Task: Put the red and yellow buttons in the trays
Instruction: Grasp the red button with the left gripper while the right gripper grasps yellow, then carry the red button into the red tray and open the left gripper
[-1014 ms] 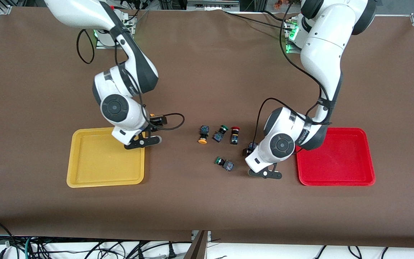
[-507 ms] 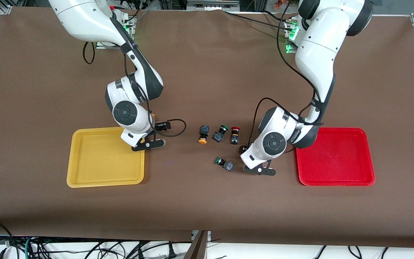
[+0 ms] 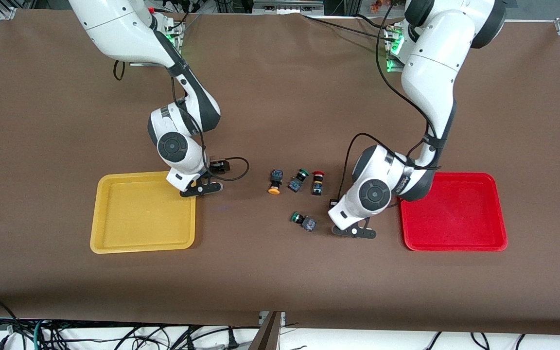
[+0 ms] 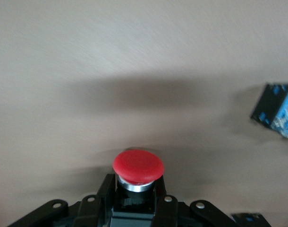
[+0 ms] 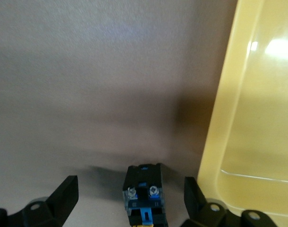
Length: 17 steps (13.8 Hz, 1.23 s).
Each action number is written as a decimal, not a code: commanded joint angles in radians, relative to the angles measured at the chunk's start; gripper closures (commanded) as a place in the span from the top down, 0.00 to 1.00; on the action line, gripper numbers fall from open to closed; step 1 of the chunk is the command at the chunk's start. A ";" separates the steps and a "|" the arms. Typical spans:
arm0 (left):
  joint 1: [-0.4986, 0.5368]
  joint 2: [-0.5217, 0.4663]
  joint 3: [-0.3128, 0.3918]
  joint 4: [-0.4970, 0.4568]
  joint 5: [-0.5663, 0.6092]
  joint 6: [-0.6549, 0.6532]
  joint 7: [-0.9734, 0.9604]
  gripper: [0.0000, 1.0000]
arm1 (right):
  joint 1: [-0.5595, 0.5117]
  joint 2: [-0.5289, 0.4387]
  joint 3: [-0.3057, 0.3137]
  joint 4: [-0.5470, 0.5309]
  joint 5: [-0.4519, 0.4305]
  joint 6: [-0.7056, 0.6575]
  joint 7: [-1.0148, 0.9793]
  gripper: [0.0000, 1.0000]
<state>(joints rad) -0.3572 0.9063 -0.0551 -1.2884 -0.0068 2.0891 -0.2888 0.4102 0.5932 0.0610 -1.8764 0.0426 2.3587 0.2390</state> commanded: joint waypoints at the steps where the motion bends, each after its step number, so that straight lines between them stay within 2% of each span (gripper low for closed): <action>1: 0.111 -0.087 -0.006 -0.008 -0.005 -0.081 0.101 0.00 | 0.002 -0.049 -0.003 -0.059 0.013 0.025 0.006 0.89; 4: 0.240 -0.138 -0.008 -0.019 -0.010 -0.173 0.233 0.00 | 0.002 -0.058 -0.001 -0.072 0.013 0.022 0.066 0.76; 7: 0.328 -0.161 -0.008 -0.029 -0.010 -0.271 0.253 0.00 | 0.004 -0.068 0.006 -0.073 0.013 0.013 0.074 0.75; 13: 0.449 -0.165 0.001 -0.091 0.027 -0.281 0.318 0.00 | 0.004 -0.059 0.006 -0.084 0.013 0.028 0.074 0.31; 14: 0.469 -0.162 0.001 -0.092 0.033 -0.278 0.327 0.01 | 0.002 -0.058 0.006 -0.086 0.013 0.031 0.074 0.30; 15: 0.483 -0.158 0.003 -0.094 0.036 -0.267 0.327 0.04 | 0.002 -0.059 0.006 -0.086 0.013 0.033 0.072 0.23; 17: 0.521 -0.149 0.003 -0.120 0.077 -0.204 0.330 0.04 | 0.002 -0.081 0.003 -0.067 0.013 0.014 0.065 0.08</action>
<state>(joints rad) 0.1278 0.7748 -0.0438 -1.3608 0.0318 1.8304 0.0231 0.4109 0.5553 0.0657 -1.9249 0.0427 2.3697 0.3034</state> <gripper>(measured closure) 0.626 0.665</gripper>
